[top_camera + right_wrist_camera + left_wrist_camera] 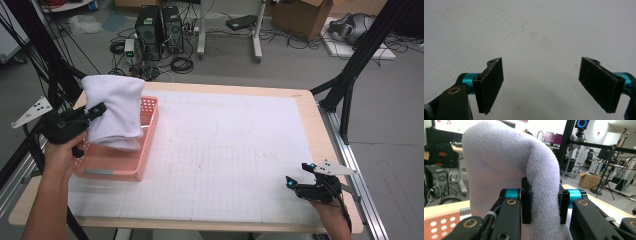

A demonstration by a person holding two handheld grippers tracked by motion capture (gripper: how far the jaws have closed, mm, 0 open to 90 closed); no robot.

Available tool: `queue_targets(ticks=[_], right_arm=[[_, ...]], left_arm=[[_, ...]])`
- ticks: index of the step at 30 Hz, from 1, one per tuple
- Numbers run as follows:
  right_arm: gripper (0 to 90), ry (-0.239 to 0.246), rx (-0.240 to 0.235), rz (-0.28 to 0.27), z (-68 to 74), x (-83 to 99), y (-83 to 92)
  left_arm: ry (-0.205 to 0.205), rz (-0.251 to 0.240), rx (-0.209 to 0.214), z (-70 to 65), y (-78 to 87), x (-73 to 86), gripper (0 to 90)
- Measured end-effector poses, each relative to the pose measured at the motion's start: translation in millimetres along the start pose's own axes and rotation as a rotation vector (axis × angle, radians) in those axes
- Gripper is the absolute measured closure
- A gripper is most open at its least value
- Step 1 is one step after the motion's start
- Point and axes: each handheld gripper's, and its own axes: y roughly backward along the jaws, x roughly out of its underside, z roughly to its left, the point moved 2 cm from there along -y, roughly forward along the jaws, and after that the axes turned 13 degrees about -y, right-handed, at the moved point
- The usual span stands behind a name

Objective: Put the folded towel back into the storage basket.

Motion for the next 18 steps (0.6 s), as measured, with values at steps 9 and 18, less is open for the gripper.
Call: queue_targets(ticks=[9,18], right_arm=[[19.1,0.008,-0.003,0.006,1.8,0.0,-1.5],[19.1,0.009,-0.001,0.006,1.9,0.3,-1.1]], left_arm=[[0.032,0.026,-0.002,5.2,-4.0,15.9,72.7],[0.050,0.075,0.026,6.8,-12.5,28.8,72.0]])
